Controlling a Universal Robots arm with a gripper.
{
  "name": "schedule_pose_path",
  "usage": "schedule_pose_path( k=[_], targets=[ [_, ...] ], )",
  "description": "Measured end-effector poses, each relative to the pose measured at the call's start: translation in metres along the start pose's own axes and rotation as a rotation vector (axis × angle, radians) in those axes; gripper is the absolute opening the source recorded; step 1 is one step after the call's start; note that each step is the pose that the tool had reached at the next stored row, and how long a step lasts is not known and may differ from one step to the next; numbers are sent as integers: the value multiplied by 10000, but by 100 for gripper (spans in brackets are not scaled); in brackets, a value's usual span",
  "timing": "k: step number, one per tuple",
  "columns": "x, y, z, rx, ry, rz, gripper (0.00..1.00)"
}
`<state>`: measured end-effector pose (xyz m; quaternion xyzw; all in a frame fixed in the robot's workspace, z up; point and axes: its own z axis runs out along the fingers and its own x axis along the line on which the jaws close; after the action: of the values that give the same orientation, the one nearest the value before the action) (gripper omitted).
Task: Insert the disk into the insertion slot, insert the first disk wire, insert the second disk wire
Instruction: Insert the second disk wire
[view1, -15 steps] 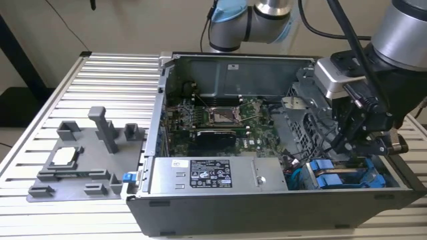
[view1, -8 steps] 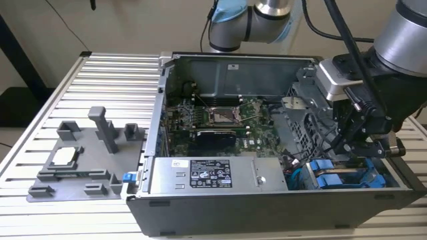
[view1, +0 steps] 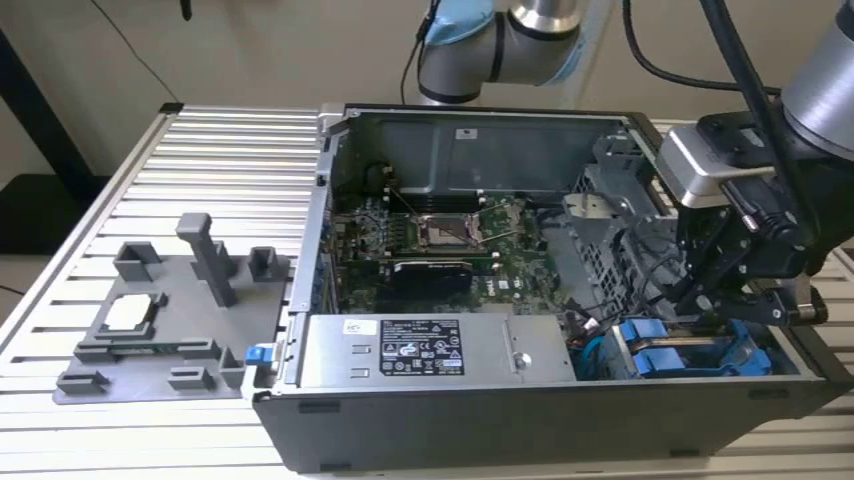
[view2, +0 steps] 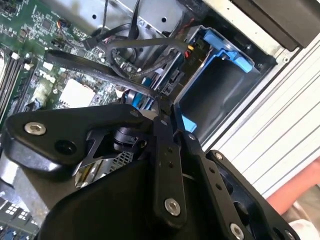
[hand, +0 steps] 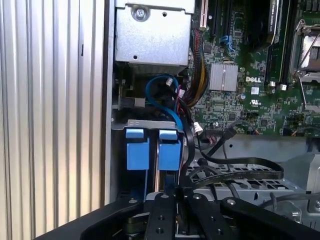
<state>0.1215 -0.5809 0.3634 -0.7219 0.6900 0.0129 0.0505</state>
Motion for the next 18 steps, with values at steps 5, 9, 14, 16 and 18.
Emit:
schedule_pose_path(
  k=[5, 9, 14, 16, 18],
  targets=[
    [30, -40, 30, -30, -111, 52, 16],
    [32, -48, 47, -13, -147, 222, 16],
    [41, -72, 69, -20, -155, 227, 16],
    [48, -83, 96, -20, -168, 242, 16],
    [51, -87, 128, -17, -172, 256, 16]
  ],
)
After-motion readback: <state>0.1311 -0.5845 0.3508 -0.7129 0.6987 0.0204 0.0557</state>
